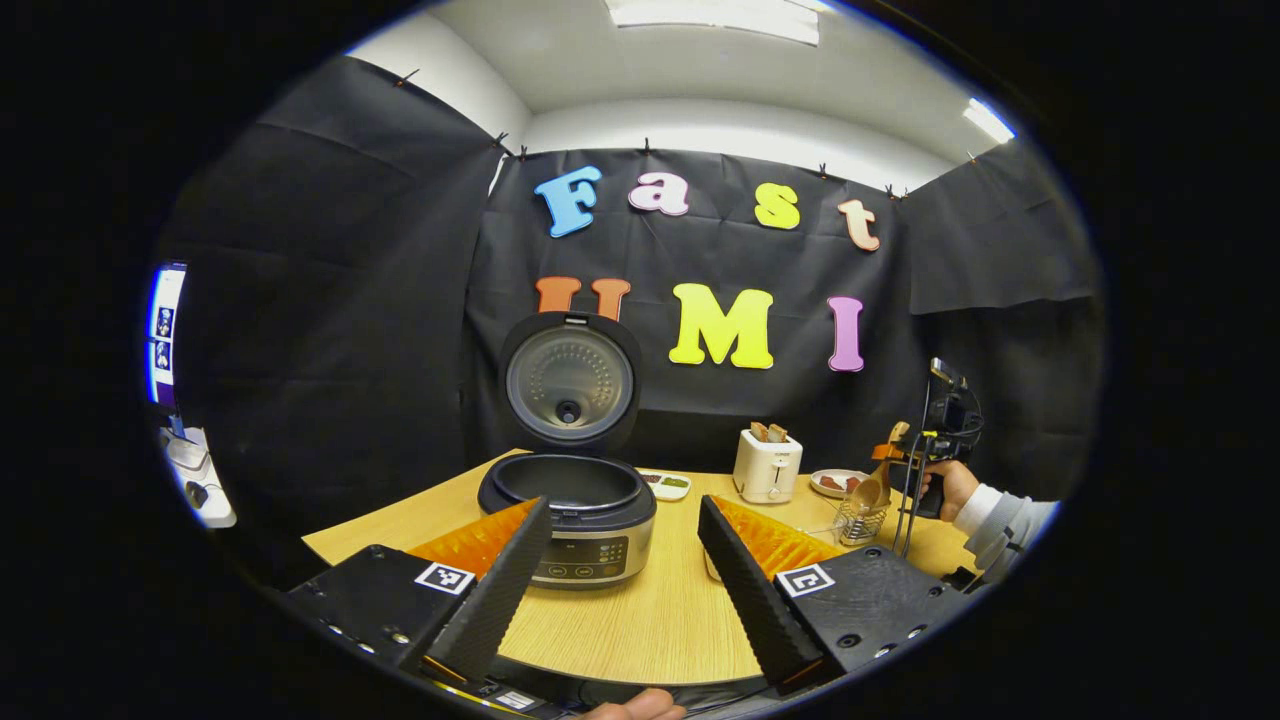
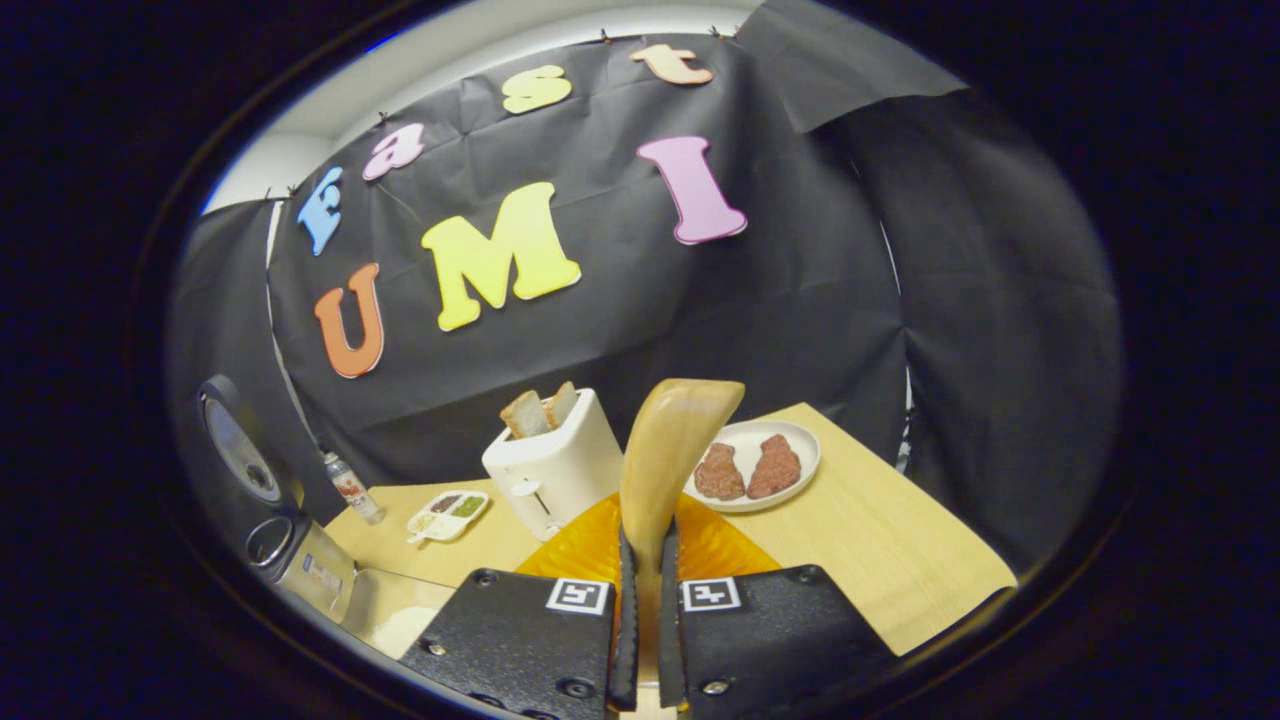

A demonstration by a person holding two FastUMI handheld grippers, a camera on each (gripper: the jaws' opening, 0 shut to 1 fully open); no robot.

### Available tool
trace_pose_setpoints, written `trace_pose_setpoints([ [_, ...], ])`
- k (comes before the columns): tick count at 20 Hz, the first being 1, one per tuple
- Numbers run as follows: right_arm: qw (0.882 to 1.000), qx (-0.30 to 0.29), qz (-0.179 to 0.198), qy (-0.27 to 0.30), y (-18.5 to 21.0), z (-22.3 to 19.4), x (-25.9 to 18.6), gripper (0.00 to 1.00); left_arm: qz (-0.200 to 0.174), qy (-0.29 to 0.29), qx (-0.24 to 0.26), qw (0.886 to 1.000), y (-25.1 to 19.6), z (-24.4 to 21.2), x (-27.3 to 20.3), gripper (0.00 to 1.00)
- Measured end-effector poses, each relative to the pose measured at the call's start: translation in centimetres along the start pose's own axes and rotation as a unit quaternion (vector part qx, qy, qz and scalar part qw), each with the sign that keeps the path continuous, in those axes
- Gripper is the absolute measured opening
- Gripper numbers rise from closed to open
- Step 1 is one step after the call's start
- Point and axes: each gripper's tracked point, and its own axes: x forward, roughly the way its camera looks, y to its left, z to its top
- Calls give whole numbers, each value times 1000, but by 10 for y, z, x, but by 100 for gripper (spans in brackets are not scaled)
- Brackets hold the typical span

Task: Close the left gripper, press the button to open the rice cooker; take a wooden spoon from the chopstick holder with the right hand, scoop a spoonful of rice and pour it into the rice cooker, then put the wooden spoon back into the chopstick holder.

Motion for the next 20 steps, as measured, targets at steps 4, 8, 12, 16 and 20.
trace_pose_setpoints([
  [4,999,-22,16,-28,35,23,-21,13,-1,8,15,1000,0,-5,-10,94],
  [8,998,-33,41,-32,77,25,-38,13,3,14,18,1000,7,-8,-19,94],
  [12,997,-42,65,-28,118,18,-46,13,15,14,10,1000,21,-7,-28,94],
  [16,996,-52,76,-19,146,0,-41,13,22,6,6,1000,32,-3,-35,94],
  [20,995,-60,80,1,164,-32,-27,13,27,8,6,1000,41,-8,-38,94],
])
